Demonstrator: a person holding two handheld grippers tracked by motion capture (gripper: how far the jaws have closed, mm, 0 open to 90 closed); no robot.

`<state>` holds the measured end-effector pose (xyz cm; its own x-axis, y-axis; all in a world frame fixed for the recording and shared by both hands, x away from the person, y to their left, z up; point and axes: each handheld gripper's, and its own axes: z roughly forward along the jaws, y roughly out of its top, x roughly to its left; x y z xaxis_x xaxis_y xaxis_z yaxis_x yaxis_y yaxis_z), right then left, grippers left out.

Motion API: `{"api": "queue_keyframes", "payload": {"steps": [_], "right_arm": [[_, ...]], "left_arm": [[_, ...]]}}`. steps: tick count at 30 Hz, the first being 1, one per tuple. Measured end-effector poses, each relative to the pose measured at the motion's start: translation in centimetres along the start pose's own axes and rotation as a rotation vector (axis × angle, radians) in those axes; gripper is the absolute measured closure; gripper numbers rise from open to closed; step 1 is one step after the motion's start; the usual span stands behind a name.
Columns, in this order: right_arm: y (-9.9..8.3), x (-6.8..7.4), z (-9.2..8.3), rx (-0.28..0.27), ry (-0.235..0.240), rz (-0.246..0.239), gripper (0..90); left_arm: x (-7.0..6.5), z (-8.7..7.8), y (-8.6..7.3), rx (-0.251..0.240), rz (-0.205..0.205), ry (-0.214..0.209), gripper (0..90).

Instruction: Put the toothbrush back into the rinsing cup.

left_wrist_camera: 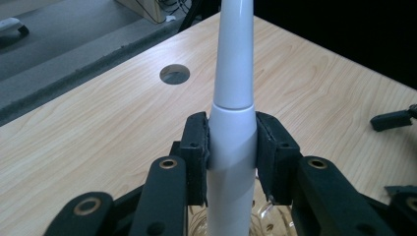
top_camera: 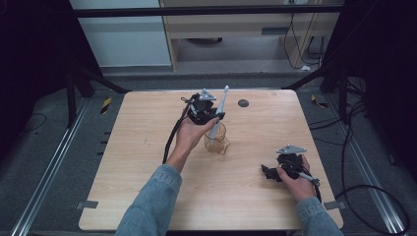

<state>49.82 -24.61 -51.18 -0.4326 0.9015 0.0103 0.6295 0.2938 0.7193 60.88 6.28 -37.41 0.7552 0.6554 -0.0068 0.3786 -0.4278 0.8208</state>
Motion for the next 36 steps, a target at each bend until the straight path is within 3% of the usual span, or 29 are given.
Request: {"api": "queue_keyframes", "payload": {"steps": [6, 16, 36], "right_arm": [[0.0, 0.0, 0.0, 0.000, 0.000, -0.001, 0.4], [-0.1, -0.1, 0.1, -0.006, -0.009, -0.019, 0.4], [0.0, 0.0, 0.0, 0.000, 0.000, 0.001, 0.4]], "left_arm": [[0.1, 0.0, -0.4, -0.009, -0.019, -0.016, 67.4], [0.2, 0.3, -0.8, 0.009, -0.015, -0.014, 67.4], [0.0, 1.0, -1.6, 0.030, -0.030, -0.016, 67.4]]}}
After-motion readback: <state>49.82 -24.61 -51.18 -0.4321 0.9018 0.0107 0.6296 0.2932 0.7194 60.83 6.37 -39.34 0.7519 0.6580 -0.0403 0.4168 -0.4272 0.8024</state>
